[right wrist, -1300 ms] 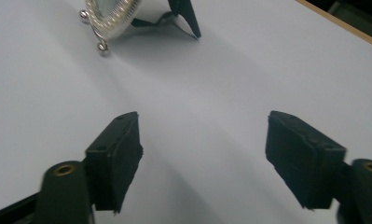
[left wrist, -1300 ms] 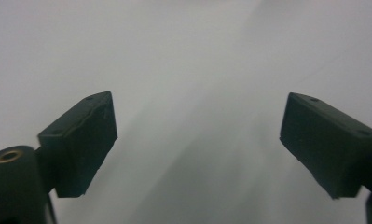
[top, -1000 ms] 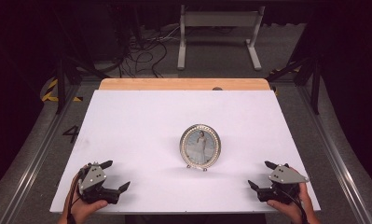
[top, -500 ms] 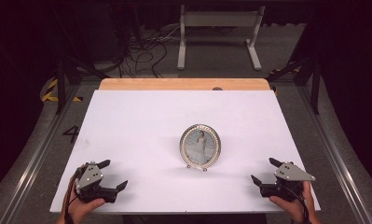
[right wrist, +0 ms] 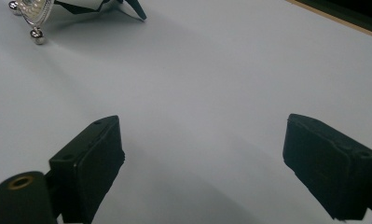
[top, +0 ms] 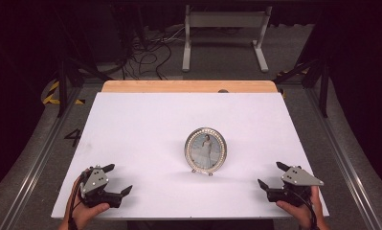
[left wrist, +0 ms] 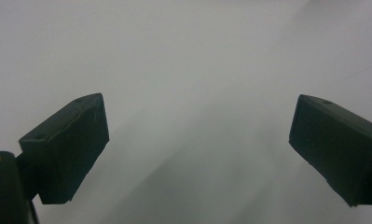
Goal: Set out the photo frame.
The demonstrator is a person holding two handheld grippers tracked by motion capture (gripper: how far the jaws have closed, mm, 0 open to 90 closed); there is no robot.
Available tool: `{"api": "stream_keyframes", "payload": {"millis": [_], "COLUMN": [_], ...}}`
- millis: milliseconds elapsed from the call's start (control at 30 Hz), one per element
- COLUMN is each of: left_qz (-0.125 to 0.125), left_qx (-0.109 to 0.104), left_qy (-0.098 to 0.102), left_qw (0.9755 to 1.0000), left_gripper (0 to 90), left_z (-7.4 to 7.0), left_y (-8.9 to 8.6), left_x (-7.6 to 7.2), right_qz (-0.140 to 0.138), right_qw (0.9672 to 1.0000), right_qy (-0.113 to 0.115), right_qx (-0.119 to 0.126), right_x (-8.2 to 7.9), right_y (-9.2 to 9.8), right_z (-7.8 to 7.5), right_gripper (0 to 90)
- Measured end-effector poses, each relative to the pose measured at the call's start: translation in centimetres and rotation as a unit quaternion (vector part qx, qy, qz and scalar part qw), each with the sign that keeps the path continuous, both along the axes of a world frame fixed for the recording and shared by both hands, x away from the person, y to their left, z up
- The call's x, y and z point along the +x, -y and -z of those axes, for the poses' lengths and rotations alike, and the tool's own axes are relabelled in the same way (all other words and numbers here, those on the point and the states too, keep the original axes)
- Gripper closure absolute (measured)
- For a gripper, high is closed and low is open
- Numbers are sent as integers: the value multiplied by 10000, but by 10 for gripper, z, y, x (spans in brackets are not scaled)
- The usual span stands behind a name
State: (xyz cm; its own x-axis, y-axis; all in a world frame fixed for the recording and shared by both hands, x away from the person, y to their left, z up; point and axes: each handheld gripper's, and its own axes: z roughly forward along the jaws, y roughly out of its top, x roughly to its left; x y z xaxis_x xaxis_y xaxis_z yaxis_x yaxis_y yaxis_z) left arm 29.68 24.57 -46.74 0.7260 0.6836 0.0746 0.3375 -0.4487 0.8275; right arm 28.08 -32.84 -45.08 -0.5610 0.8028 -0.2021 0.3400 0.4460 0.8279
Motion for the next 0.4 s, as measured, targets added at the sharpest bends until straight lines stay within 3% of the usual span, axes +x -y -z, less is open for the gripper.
{"api": "stream_keyframes", "payload": {"millis": [400], "left_qz": [10], "left_qx": [-32], "left_qy": [13], "left_qw": [10000], "left_gripper": [54], "left_z": [-1], "left_y": [1], "left_x": [2], "right_qz": [45], "right_qw": [10000], "right_qy": [-25], "right_qx": [0], "right_x": [0], "right_y": [1], "right_z": [1], "right_gripper": [127]}}
